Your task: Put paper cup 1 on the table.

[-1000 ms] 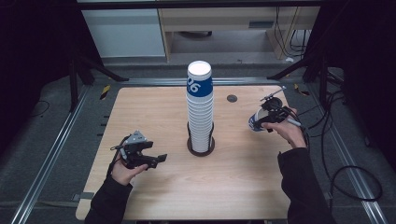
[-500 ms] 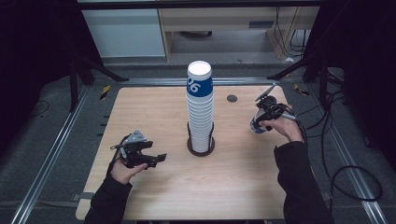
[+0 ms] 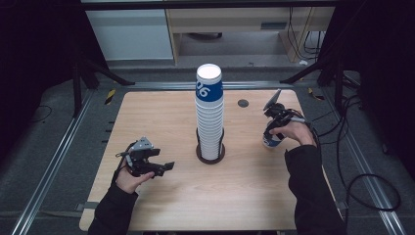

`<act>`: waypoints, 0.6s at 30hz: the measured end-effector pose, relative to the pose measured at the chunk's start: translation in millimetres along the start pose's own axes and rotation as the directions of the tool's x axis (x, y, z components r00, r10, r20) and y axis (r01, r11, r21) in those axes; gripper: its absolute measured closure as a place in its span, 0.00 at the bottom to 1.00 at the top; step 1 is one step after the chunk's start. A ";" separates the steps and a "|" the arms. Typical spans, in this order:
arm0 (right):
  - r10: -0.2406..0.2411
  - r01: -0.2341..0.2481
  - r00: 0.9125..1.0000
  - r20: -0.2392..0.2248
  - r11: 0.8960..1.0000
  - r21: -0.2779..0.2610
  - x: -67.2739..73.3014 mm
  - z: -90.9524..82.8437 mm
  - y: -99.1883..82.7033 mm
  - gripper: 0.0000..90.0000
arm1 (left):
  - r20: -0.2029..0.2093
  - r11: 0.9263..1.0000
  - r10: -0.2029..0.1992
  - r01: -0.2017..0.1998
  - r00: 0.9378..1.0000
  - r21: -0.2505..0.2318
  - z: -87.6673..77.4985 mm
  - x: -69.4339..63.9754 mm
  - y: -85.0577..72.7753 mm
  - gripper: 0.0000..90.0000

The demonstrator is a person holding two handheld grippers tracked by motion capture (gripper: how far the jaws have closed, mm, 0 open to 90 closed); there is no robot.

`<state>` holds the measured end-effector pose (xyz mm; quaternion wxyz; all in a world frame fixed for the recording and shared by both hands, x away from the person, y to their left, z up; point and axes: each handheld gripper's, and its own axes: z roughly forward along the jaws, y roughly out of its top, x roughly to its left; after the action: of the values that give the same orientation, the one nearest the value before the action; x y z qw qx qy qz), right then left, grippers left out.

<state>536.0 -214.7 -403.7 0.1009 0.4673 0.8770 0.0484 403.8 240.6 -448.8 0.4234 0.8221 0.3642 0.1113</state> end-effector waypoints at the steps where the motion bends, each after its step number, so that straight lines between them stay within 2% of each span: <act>1: -0.001 0.001 1.000 -0.003 1.000 0.012 0.7 1.0 0.9 0.16 | 0.001 1.000 0.000 0.000 1.000 0.000 0.1 -0.2 0.0 0.16; 6: -0.012 0.014 0.999 -0.033 0.998 0.056 3.4 9.2 3.8 0.15 | 0.003 1.000 0.004 -0.004 1.000 0.005 1.3 -0.5 0.0 0.16; 8: -0.028 0.030 0.999 -0.027 0.997 0.073 4.5 13.5 4.1 0.15 | 0.003 1.000 0.004 -0.005 1.000 0.007 1.6 -0.5 -0.3 0.16; 14: -0.046 0.047 0.999 -0.023 0.996 0.076 8.6 15.8 5.0 0.12 | 0.005 1.000 0.005 -0.005 1.000 0.009 2.3 -0.6 -0.6 0.16; 15: -0.081 0.082 0.996 -0.023 0.994 0.069 7.6 17.7 4.4 0.10 | 0.006 1.000 0.005 -0.005 1.000 0.009 2.2 -0.8 -0.5 0.16; 16: -0.063 0.065 0.998 -0.024 0.995 0.079 9.7 17.6 5.1 0.08 | 0.006 1.000 0.006 -0.006 1.000 0.009 2.2 -0.9 -0.5 0.16; 18: -0.062 0.063 0.998 -0.018 0.996 0.060 10.1 16.5 5.5 0.05 | 0.007 1.000 0.005 -0.005 1.000 0.007 2.1 -0.6 -0.5 0.16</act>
<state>538.7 -203.4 -420.0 0.0811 0.4422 0.8930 0.0225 404.1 239.1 -450.4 0.4213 0.8249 0.3610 0.1081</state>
